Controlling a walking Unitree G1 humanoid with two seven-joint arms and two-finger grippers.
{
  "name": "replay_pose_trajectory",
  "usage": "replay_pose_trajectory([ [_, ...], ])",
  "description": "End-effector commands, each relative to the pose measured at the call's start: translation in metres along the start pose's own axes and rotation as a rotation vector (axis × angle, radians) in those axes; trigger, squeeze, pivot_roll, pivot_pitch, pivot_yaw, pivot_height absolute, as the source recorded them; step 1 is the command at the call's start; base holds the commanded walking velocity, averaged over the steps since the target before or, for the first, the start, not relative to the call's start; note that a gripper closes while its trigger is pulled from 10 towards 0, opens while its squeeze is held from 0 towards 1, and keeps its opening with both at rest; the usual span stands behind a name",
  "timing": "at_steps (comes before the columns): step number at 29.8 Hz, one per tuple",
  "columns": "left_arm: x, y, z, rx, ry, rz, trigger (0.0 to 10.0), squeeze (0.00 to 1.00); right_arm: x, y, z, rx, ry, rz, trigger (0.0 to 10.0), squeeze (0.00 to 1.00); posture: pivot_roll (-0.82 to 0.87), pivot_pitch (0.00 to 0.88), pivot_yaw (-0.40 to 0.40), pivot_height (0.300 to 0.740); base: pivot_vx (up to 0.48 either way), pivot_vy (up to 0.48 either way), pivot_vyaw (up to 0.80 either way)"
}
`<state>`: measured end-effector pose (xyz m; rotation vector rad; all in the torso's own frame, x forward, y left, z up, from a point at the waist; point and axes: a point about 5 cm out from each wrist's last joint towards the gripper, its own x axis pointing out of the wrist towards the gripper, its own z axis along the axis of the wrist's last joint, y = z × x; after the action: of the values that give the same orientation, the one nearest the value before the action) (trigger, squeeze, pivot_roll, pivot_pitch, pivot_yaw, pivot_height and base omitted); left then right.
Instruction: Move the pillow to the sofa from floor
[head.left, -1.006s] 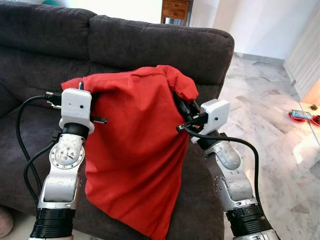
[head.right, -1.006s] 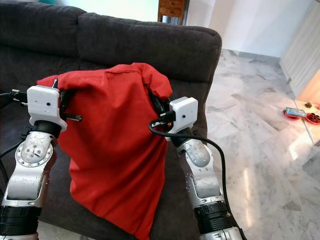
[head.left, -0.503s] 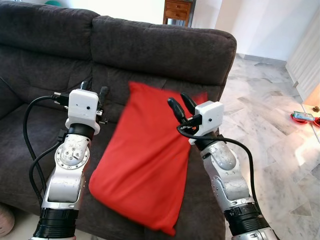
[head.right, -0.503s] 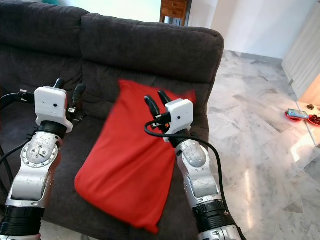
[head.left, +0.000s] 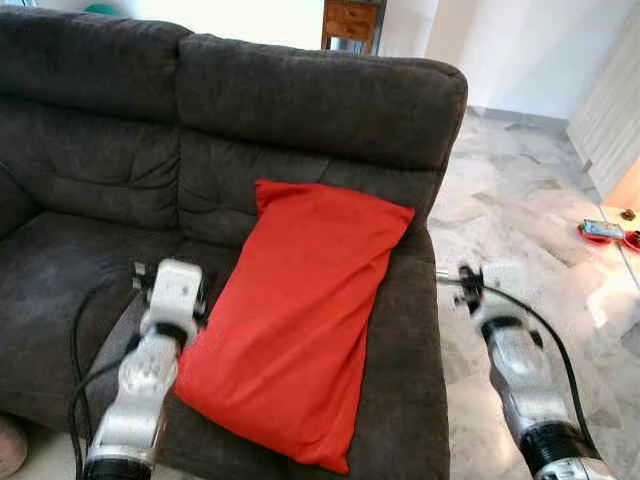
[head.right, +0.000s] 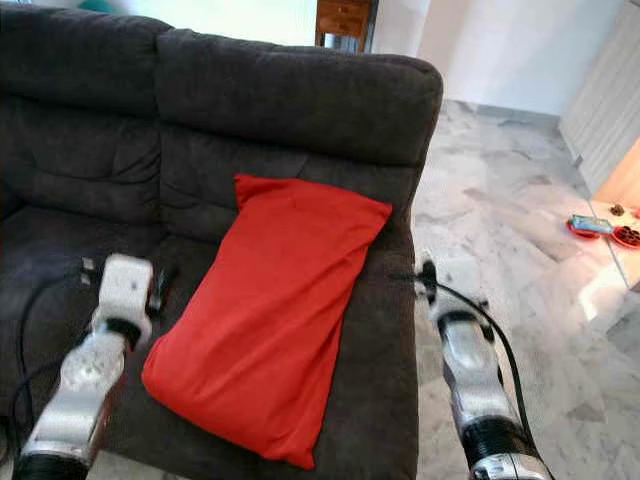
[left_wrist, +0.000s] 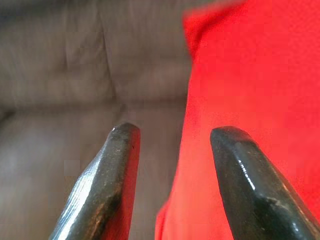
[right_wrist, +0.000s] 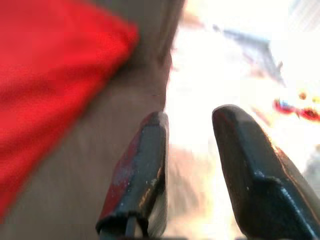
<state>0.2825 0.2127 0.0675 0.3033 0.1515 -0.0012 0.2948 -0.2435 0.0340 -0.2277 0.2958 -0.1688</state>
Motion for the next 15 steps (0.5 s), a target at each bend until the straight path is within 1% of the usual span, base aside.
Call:
replay_pose_trajectory([
  [1, -0.006, 0.004, -0.017, 0.003, 0.055, 0.0, 10.0, 0.0, -0.007, -0.013, -0.022, -0.022, 0.097, -0.052, 10.0, 0.0, 0.15, 0.0, -0.076, 0.74, 0.0, 0.0, 0.0],
  [2, -0.01, 0.003, -0.031, 0.003, 0.107, -0.003, 10.0, 0.0, -0.016, -0.02, -0.041, -0.025, 0.177, -0.088, 10.0, 0.0, 0.15, 0.0, -0.075, 0.74, 0.0, 0.0, 0.0],
  [3, -0.01, 0.003, -0.031, 0.003, 0.107, -0.003, 10.0, 0.0, -0.016, -0.02, -0.041, -0.025, 0.177, -0.088, 10.0, 0.0, 0.15, 0.0, -0.075, 0.74, 0.0, 0.0, 0.0],
  [4, -0.019, 0.001, -0.053, -0.008, 0.195, -0.014, 10.0, 0.0, -0.034, -0.034, -0.073, -0.026, 0.309, -0.16, 10.0, 0.0, 0.16, 0.0, -0.069, 0.74, 0.0, 0.0, 0.0],
  [5, -0.022, 0.0, -0.06, -0.008, 0.224, -0.02, 10.0, 0.0, -0.041, -0.039, -0.083, -0.018, 0.352, -0.182, 10.0, 0.0, 0.15, 0.0, -0.067, 0.74, 0.0, 0.0, 0.0],
  [6, -0.022, 0.0, -0.06, -0.008, 0.224, -0.02, 10.0, 0.0, -0.041, -0.039, -0.083, -0.018, 0.352, -0.182, 10.0, 0.0, 0.15, 0.0, -0.067, 0.74, 0.0, 0.0, 0.0],
  [7, -0.025, -0.002, -0.067, -0.015, 0.253, -0.03, 10.0, 0.0, -0.049, -0.042, -0.093, -0.017, 0.395, -0.197, 10.0, 0.0, 0.15, 0.0, -0.062, 0.74, 0.0, 0.0, 0.0],
  [8, -0.03, -0.005, -0.079, -0.023, 0.298, -0.045, 10.0, 0.0, -0.061, -0.048, -0.108, 0.005, 0.462, -0.23, 10.0, 0.0, 0.14, 0.0, -0.054, 0.74, 0.0, 0.0, 0.0],
  [11, -0.035, -0.011, -0.094, -0.028, 0.352, -0.073, 10.0, 0.0, -0.078, -0.048, -0.127, 0.015, 0.538, -0.247, 10.0, 0.0, 0.12, 0.0, -0.041, 0.74, 0.0, 0.0, 0.0],
  [12, -0.035, -0.012, -0.096, -0.033, 0.36, -0.076, 10.0, 0.0, -0.08, -0.047, -0.13, 0.018, 0.551, -0.248, 10.0, 0.0, 0.12, 0.0, -0.039, 0.74, 0.0, 0.0, 0.0],
  [14, -0.036, -0.018, -0.102, -0.036, 0.396, -0.093, 10.0, 0.0, -0.093, -0.044, -0.143, 0.03, 0.619, -0.255, 10.0, 0.0, 0.11, 0.0, -0.031, 0.74, 0.0, 0.0, 0.0],
  [15, -0.037, -0.02, -0.104, -0.039, 0.404, -0.097, 10.0, 0.0, -0.096, -0.043, -0.146, 0.039, 0.634, -0.258, 10.0, 0.0, 0.11, 0.0, -0.029, 0.74, 0.0, 0.0, 0.0],
])
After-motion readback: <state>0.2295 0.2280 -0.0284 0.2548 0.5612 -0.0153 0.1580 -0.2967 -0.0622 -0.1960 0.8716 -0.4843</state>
